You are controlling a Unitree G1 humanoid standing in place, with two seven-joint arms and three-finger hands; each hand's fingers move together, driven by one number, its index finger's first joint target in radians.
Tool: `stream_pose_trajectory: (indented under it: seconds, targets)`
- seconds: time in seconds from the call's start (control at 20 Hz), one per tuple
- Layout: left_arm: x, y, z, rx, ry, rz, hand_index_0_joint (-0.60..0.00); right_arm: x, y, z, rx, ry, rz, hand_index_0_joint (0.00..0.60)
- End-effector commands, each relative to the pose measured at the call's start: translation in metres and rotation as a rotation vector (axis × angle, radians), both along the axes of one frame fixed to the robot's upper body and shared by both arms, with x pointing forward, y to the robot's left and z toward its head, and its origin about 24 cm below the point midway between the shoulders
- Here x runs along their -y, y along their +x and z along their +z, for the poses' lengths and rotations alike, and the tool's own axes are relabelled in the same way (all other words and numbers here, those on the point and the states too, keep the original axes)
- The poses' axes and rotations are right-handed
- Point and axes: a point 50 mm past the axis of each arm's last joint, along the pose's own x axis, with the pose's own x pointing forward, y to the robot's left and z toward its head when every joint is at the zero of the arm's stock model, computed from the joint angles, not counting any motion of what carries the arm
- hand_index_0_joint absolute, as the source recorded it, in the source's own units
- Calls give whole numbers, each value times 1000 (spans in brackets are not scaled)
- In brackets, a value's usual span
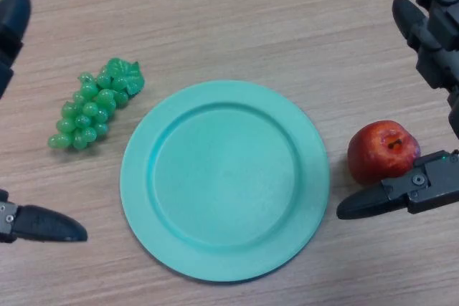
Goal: Pick up the green grapes and place it on the plate
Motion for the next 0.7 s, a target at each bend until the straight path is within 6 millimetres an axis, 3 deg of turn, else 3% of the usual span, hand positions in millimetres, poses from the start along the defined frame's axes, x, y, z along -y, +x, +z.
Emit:
stream_pose_trajectory:
  seconds: [0.05,0.4,0.7]
  targets:
    - [-6,-16,22,159,64,77,0,6,-16,30,250,17,-12,0]
    - [-10,-14,17,157,68,114,0,3,-15,31,249,7,0,0]
    - [-27,24,15,175,242,309,0,3,-15,30,253,24,6,0]
